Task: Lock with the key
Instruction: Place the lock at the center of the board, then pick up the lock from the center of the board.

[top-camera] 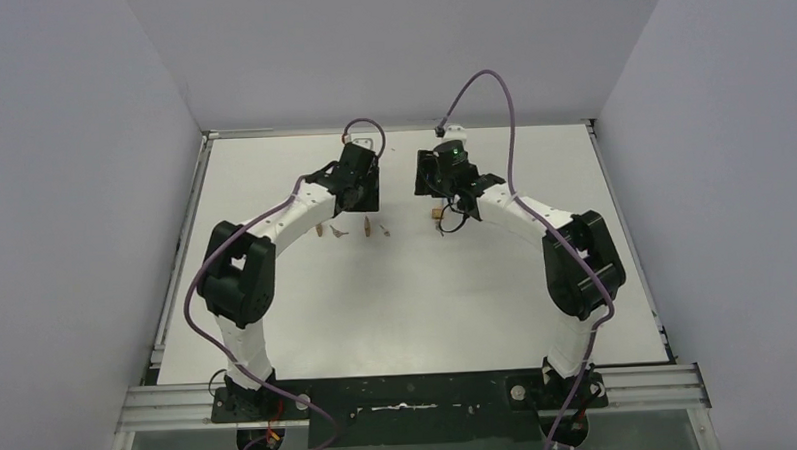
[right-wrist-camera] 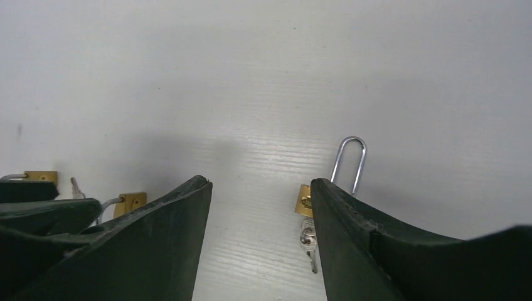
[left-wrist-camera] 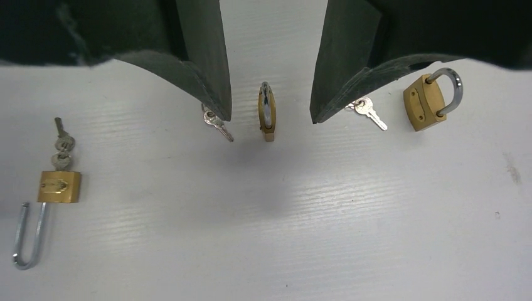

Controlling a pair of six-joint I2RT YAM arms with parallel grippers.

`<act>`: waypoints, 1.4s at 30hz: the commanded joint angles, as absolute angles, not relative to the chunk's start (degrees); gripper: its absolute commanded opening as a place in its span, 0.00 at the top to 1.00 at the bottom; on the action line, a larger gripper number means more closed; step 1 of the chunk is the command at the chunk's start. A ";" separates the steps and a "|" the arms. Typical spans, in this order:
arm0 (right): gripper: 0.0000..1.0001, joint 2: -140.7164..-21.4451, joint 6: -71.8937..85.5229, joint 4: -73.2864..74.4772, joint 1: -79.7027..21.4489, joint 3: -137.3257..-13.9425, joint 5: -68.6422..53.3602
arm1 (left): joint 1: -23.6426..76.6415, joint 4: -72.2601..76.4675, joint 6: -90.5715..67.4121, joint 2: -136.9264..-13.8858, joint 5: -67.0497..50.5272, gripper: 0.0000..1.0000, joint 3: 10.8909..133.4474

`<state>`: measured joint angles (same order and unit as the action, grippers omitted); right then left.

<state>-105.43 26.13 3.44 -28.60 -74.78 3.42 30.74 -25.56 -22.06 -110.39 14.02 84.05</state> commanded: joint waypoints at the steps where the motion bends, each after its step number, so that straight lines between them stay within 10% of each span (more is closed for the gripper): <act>1: 0.40 -107.59 20.84 15.32 -29.14 -80.37 11.08 | 28.67 -22.81 -20.82 -101.53 10.30 0.52 83.74; 42: 0.60 -120.57 29.44 22.53 -31.03 -86.37 17.29 | 17.69 -13.80 -23.86 -87.67 -4.22 0.41 69.32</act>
<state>-121.56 27.68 24.82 -31.48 -87.24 16.21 18.26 -17.28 -23.53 -89.03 -2.72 69.01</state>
